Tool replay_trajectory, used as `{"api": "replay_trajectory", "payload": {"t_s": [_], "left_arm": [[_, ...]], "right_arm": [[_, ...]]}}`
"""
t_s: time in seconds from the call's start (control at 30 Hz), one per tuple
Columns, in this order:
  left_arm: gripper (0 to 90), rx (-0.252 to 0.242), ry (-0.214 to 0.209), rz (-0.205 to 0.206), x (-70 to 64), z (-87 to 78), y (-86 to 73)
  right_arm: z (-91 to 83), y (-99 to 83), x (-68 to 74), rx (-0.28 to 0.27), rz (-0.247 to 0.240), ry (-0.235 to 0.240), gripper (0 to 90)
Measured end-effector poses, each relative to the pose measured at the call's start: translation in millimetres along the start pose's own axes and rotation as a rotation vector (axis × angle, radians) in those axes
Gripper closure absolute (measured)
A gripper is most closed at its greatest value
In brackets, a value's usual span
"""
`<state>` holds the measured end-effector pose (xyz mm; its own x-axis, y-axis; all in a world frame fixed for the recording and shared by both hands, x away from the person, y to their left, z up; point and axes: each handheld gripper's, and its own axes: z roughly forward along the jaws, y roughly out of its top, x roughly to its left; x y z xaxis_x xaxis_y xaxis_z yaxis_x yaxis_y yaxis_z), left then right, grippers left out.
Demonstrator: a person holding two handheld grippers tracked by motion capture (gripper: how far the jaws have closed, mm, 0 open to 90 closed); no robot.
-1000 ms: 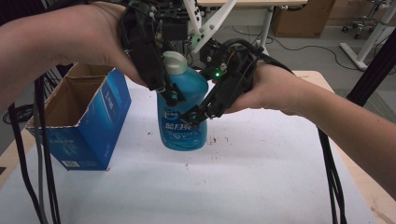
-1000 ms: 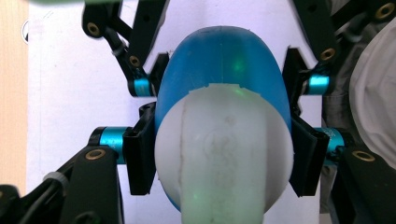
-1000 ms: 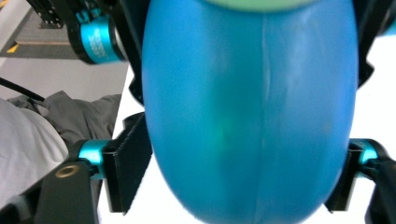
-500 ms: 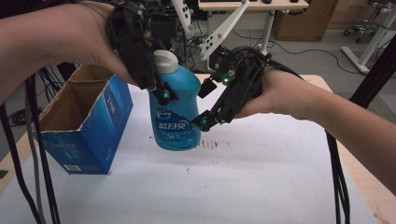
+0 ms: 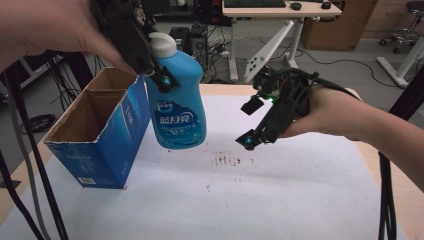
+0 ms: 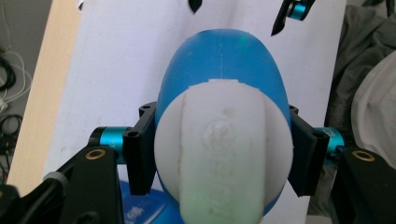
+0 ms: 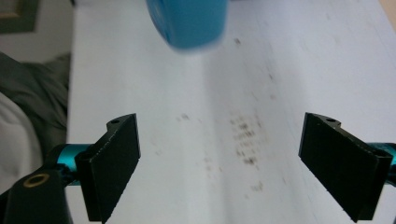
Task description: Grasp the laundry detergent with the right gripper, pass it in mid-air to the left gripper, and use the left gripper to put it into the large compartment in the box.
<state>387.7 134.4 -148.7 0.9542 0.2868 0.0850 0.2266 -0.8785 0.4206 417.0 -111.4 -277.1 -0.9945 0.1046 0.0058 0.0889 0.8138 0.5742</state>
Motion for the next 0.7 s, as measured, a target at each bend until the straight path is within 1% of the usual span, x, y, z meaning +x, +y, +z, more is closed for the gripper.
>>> {"api": "replay_trajectory", "payload": {"t_s": [0.03,0.13,0.2,0.23,0.27,0.3,0.4,0.43,0.47,0.5,0.53,0.57,0.6,0.63,0.7], "left_arm": [[38.2,-0.004,0.007,-0.017,1.2,-3.7,-2.2],[38.1,-0.019,0.029,-0.075,5.1,-14.7,-9.2],[38.1,-0.029,0.046,-0.104,7.4,-21.8,-14.2],[38.1,-0.029,0.055,-0.119,8.3,-25.5,-16.8],[38.1,-0.033,0.066,-0.137,8.8,-28.8,-19.3],[38.1,-0.039,0.079,-0.156,9.4,-33.0,-22.6],[38.2,-0.047,0.102,-0.197,11.2,-42.8,-30.2],[38.2,-0.047,0.102,-0.197,11.2,-42.8,-30.2],[38.2,-0.051,0.131,-0.240,13.0,-52.6,-38.4],[38.2,-0.053,0.142,-0.255,13.7,-56.0,-41.6],[38.2,-0.053,0.142,-0.255,13.7,-56.0,-41.6],[38.2,-0.052,0.167,-0.287,15.2,-63.2,-48.0],[38.2,-0.052,0.167,-0.287,15.2,-63.2,-48.0],[38.2,-0.056,0.185,-0.310,16.0,-67.2,-52.3],[38.2,-0.057,0.209,-0.343,17.9,-73.2,-59.5]], "right_arm": [[-0.3,-2.7,-0.2,0.017,0.000,-0.003,11.9],[-0.6,-10.2,-0.2,0.091,0.011,-0.047,12.0],[-0.6,-15.0,-0.4,0.133,0.018,-0.061,11.9],[-0.8,-19.5,-0.8,0.163,0.018,-0.076,12.0],[-0.8,-19.5,-0.8,0.163,0.018,-0.076,12.0],[-0.8,-21.3,-1.8,0.176,0.019,-0.082,11.9],[-1.9,-26.8,-4.4,0.198,0.026,-0.095,12.0],[-1.9,-26.8,-4.4,0.198,0.026,-0.095,12.0],[-3.7,-30.4,-7.0,0.208,0.031,-0.105,12.0],[-4.5,-31.4,-8.1,0.213,0.034,-0.106,11.9],[-4.5,-31.4,-8.1,0.213,0.034,-0.106,11.9],[-5.7,-33.6,-10.8,0.215,0.037,-0.106,12.0],[-5.7,-33.6,-10.8,0.215,0.037,-0.106,12.0],[-6.3,-34.7,-12.3,0.217,0.042,-0.110,12.0],[-8.5,-37.1,-15.1,0.215,0.049,-0.113,12.0]]}}
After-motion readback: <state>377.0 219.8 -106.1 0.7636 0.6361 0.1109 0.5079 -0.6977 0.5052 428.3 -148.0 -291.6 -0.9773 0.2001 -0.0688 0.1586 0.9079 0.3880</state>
